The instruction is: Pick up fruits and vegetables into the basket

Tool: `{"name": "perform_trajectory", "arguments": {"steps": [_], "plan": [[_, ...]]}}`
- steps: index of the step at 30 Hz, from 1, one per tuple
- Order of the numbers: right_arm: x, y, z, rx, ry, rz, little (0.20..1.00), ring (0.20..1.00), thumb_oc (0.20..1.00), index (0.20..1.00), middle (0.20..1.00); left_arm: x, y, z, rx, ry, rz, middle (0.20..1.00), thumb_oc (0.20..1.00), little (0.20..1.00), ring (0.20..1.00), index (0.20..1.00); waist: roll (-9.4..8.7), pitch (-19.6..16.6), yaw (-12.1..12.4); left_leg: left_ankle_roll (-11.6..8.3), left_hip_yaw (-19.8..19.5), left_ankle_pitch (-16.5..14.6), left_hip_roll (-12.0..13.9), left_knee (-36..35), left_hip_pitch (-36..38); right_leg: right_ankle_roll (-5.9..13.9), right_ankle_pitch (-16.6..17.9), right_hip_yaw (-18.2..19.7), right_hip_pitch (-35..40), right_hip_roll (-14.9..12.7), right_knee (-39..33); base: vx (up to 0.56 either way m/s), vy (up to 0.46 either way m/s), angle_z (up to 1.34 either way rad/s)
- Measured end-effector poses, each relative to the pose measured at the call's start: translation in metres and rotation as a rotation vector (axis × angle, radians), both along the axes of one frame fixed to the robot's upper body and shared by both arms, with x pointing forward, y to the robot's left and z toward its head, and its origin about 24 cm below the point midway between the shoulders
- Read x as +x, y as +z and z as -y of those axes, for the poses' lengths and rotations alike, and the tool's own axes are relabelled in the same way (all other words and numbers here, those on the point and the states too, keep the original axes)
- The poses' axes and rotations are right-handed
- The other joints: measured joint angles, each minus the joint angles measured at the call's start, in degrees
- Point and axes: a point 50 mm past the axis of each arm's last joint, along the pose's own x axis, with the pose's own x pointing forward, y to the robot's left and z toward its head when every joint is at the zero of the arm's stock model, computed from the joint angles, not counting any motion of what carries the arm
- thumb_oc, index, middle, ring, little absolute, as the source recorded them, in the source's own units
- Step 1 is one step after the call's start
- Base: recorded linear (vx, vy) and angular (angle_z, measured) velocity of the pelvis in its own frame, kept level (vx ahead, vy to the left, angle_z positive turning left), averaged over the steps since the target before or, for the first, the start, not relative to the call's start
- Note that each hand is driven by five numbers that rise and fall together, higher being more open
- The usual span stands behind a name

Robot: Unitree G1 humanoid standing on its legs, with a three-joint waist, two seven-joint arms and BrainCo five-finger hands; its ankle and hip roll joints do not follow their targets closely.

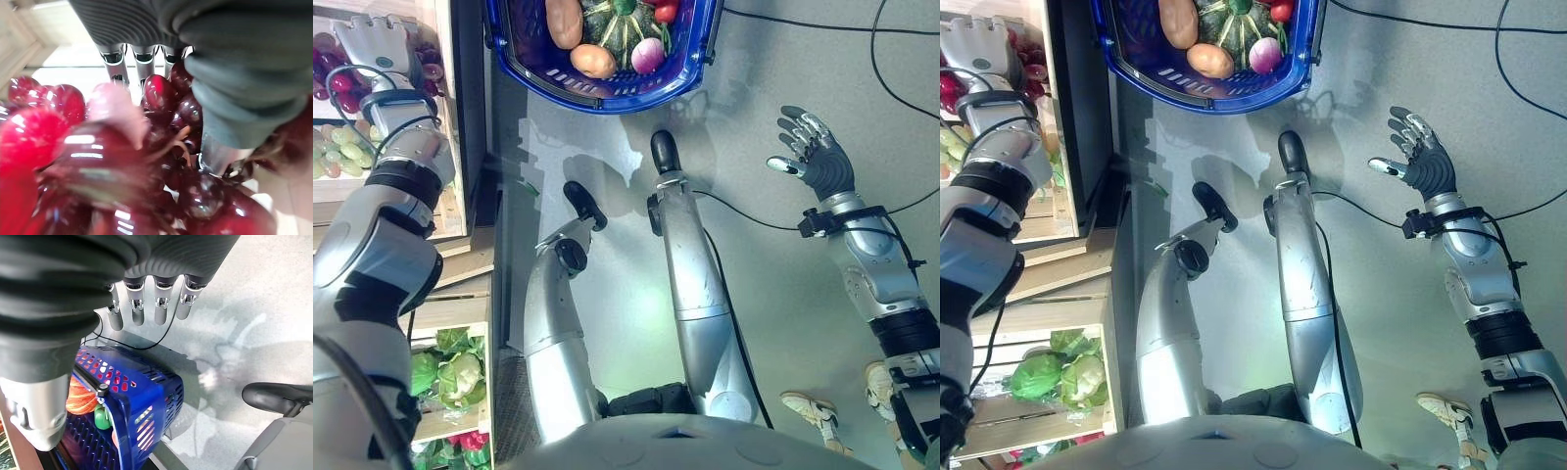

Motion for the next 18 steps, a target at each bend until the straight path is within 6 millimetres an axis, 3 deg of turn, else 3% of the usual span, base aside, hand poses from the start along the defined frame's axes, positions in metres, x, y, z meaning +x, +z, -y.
{"name": "perform_trajectory", "arguments": {"steps": [6, 11, 18], "plan": [[-0.001, 0.002, -0.002, 0.0, 0.009, 0.012, 1.0, 1.0, 1.0, 1.0, 1.0, -0.001, -0.015, -0.002, -0.044, -0.037, -0.019, 0.2, 0.2, 0.2, 0.2, 0.2, -0.12, 0.0, 0.5, 0.21, -0.4, 0.1, -0.2, -0.7, 2.1, -0.1, 0.1, -0.8, 2.5, -0.5, -0.8, -0.01, 0.002, 0.01], [-0.006, -0.008, -0.004, -0.026, 0.017, -0.014, 1.0, 1.0, 1.0, 1.0, 1.0, -0.003, -0.036, -0.004, -0.146, -0.093, -0.02, 0.2, 0.2, 0.2, 0.2, 0.2, -0.15, 0.0, 0.5, 0.3, -0.6, 0.2, -0.3, -1.8, 6.4, -0.17, 0.0, -1.7, 7.3, -1.1, -1.8, -0.01, 0.007, 0.04], [-0.015, -0.021, -0.005, -0.094, 0.03, -0.054, 1.0, 1.0, 1.0, 1.0, 1.0, -0.009, -0.052, -0.009, -0.428, -0.166, 0.115, 0.2, 0.2, 0.2, 0.2, 0.2, -0.16, 0.0, 1.4, 0.35, -1.7, 1.6, -1.3, -4.0, 11.9, 0.11, -0.2, -3.2, 13.3, -2.1, -3.1, -0.01, -0.003, 0.1]]}}
